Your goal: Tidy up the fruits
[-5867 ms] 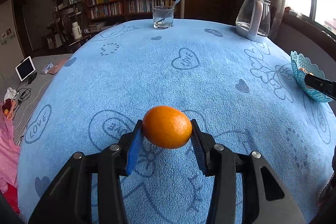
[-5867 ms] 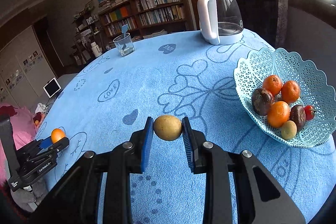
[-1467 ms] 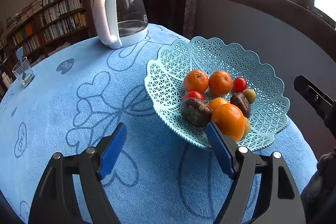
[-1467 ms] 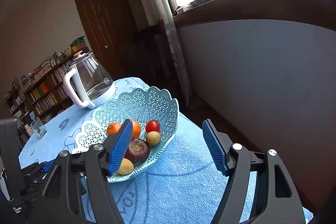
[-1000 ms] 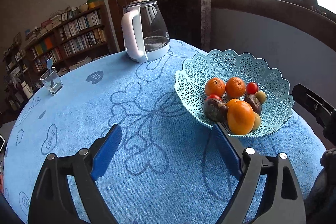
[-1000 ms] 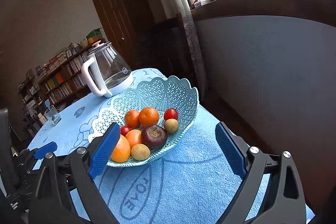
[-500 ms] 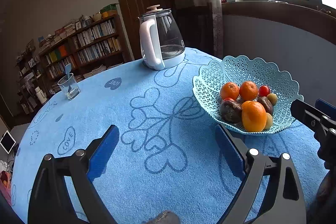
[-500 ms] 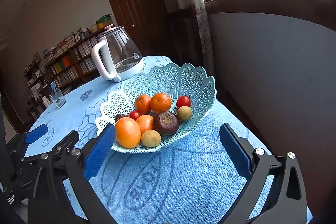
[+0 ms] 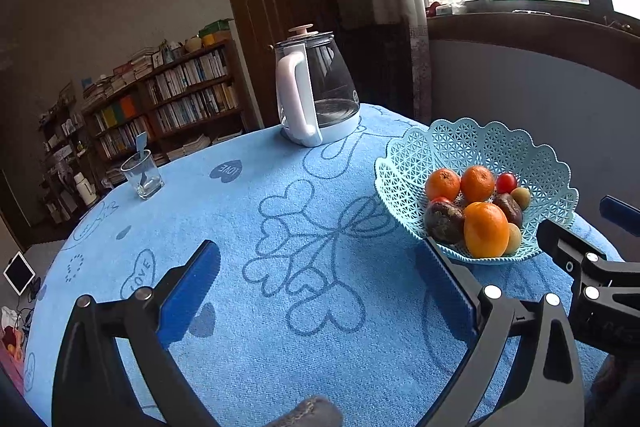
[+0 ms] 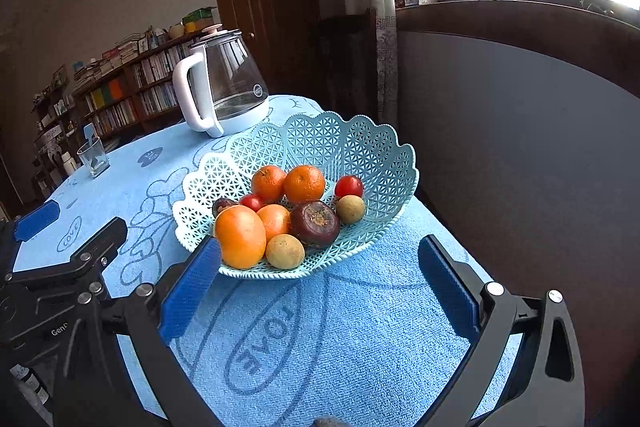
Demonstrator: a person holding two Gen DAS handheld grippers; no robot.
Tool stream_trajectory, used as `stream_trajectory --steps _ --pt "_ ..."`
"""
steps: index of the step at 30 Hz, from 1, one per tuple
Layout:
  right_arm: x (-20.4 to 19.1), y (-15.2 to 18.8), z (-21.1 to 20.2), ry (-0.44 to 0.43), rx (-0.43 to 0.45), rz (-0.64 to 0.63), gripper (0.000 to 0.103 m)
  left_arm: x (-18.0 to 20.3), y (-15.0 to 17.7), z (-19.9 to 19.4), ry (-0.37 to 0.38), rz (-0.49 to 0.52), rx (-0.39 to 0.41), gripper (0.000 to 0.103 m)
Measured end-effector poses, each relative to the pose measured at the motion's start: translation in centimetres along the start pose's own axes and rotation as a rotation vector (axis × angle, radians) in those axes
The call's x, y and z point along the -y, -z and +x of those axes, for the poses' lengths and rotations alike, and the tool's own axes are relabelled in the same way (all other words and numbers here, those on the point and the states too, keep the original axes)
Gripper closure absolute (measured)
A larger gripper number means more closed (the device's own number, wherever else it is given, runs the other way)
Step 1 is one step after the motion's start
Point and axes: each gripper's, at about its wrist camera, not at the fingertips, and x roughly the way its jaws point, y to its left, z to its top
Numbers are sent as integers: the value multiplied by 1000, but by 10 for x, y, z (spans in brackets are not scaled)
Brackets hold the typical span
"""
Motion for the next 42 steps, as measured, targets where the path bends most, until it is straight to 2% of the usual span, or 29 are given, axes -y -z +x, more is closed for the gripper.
stream_trajectory --steps 42 --pt "-7 2 1 25 5 -40 3 6 5 0 -60 49 21 6"
